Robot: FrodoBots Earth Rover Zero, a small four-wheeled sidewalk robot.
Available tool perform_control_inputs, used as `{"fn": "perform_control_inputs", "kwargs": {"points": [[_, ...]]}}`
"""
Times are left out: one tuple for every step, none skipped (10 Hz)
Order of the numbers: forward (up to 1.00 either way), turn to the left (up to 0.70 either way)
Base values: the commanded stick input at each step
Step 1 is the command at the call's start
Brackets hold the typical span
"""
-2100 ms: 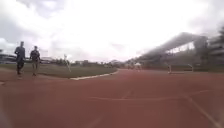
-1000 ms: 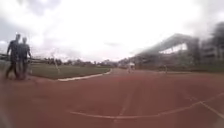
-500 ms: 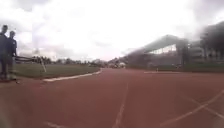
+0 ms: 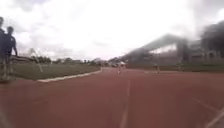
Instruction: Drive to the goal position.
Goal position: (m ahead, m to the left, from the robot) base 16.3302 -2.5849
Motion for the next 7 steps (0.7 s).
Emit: {"fn": "perform_control_inputs", "kwargs": {"points": [[0.7, 0.0], [0.7, 0.0], [0.7, 0.0], [0.7, 0.0], [0.7, 0.0], [0.7, 0.0], [0.7, 0.0]]}}
